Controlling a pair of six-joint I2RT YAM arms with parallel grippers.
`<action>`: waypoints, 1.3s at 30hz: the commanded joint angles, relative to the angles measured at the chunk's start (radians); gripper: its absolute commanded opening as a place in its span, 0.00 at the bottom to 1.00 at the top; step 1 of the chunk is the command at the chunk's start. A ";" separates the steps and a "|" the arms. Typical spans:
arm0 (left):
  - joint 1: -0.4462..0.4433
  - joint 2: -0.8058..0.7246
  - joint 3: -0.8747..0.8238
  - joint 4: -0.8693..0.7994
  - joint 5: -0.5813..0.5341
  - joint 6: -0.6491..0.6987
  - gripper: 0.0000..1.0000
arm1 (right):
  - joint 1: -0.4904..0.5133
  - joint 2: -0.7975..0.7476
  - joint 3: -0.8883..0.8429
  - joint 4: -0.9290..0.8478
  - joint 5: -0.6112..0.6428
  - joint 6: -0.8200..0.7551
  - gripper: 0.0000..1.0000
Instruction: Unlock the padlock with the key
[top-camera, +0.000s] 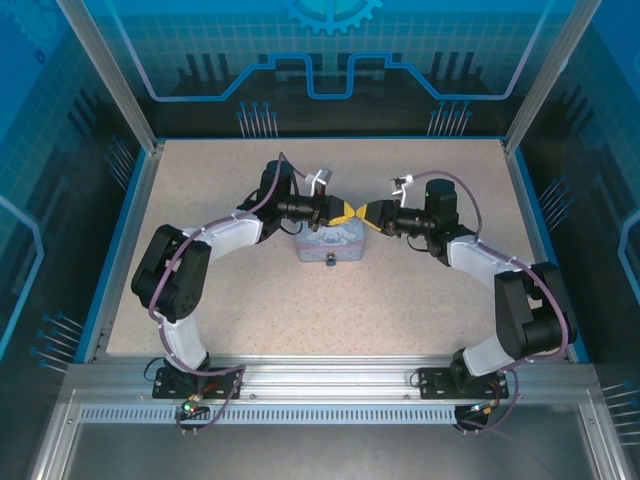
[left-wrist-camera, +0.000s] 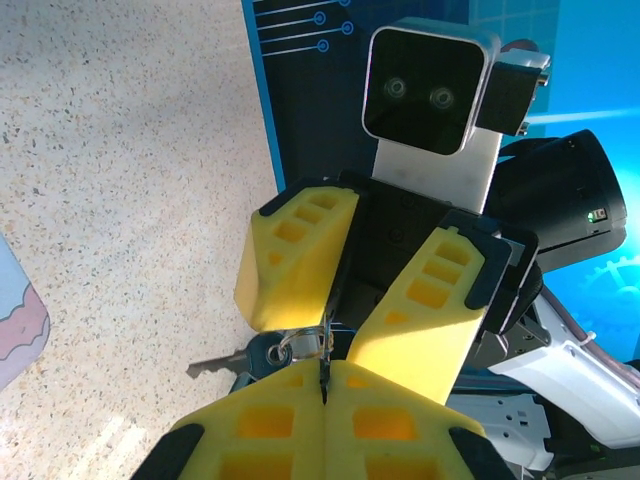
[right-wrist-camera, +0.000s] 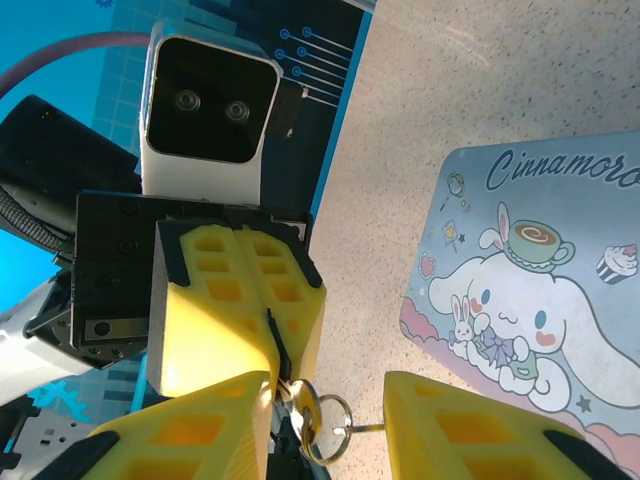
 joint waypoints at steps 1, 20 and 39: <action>0.003 0.023 0.034 -0.016 0.026 0.029 0.00 | 0.011 0.001 0.005 0.047 -0.015 0.008 0.32; 0.002 0.043 0.051 -0.018 0.022 0.032 0.00 | 0.004 -0.014 -0.033 0.053 -0.022 0.003 0.23; 0.004 0.050 0.050 -0.022 0.022 0.040 0.00 | -0.012 -0.010 -0.034 0.091 -0.018 0.040 0.19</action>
